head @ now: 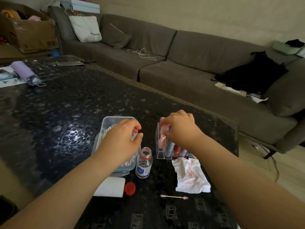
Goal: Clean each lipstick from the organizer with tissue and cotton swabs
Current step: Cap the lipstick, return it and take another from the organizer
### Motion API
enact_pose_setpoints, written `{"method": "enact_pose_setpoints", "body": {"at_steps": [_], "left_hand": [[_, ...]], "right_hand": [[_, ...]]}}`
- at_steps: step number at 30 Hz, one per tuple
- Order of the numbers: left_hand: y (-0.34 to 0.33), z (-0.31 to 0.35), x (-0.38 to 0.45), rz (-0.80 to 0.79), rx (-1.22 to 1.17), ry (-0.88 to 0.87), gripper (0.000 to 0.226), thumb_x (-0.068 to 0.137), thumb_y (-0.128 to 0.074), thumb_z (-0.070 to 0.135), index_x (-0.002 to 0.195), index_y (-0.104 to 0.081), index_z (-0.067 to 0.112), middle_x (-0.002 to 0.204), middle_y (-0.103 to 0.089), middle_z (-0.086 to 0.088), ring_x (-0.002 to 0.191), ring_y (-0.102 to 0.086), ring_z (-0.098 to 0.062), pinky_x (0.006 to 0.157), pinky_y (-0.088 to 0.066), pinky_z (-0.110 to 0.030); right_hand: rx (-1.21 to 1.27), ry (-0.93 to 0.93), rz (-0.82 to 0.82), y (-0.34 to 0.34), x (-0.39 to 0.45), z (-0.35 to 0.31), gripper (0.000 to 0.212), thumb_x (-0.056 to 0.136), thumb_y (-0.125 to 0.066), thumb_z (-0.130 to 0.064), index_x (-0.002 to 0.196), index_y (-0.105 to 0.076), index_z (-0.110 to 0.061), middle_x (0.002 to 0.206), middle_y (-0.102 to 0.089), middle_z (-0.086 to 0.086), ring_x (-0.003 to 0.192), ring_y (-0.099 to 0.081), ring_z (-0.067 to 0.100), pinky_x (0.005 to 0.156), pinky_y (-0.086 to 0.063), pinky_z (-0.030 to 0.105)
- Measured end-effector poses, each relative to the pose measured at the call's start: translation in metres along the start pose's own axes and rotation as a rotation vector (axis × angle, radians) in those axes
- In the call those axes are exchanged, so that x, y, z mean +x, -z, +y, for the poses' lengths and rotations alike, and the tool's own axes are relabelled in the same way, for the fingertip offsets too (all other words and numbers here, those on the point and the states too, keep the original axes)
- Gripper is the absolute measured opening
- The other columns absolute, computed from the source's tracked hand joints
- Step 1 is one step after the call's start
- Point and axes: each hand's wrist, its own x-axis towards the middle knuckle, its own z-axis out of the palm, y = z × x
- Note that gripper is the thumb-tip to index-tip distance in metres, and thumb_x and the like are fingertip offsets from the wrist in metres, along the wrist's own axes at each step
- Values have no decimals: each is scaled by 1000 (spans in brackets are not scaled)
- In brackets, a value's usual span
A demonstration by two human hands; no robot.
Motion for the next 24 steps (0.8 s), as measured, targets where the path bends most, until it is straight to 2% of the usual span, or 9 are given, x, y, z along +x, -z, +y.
{"method": "enact_pose_setpoints", "body": {"at_steps": [3,6,11,15,18,20,24], "left_hand": [[-4,-10,4,-8,8,7,15,89,-61,21,103,-61,18,94,-57,8,86,-56,-7,75,-46,-20],[-8,-17,4,-17,13,13,13,88,-61,21,101,-61,20,92,-56,10,85,-57,-6,70,-41,-12],[-12,-19,3,-35,8,16,11,88,-61,20,99,-60,21,90,-54,12,84,-56,-6,68,-36,-7],[-14,-17,3,-42,3,23,12,88,-61,21,100,-61,21,93,-57,10,85,-57,-7,69,-39,-10],[-13,-17,3,-50,6,28,12,88,-62,21,101,-61,21,94,-58,10,85,-57,-6,68,-38,-8],[-13,-18,2,-53,6,31,13,88,-62,20,101,-61,20,95,-58,10,85,-57,-6,68,-39,-8],[-14,-19,2,-61,3,32,13,88,-61,21,101,-61,21,95,-57,10,85,-57,-6,72,-43,-14]], "right_hand": [[-45,-10,-53,-11,9,-1,28,93,-53,-27,120,-58,-26,114,-58,0,121,-37,22,101,-24,37],[-94,-30,-128,-16,11,-2,27,87,-61,-27,113,-58,-21,109,-61,1,119,-37,23,101,-24,38],[-121,-30,-151,-21,12,-1,12,87,-55,-21,91,-65,-24,97,-61,-1,112,-40,22,99,-22,37],[-226,10,-180,-22,18,-6,24,86,-54,-24,109,-61,-16,97,-54,0,113,-40,24,100,-23,38],[-299,81,-174,-20,19,-9,17,87,-60,-27,102,-64,-21,90,-40,-3,113,-39,23,100,-23,38],[-315,113,-153,-20,19,-10,8,87,-58,-25,94,-58,-21,83,-35,-2,113,-40,23,101,-23,38],[-354,116,-176,-21,20,-10,26,87,-57,-22,111,-58,-12,84,-36,1,111,-43,24,103,-22,38]]}}
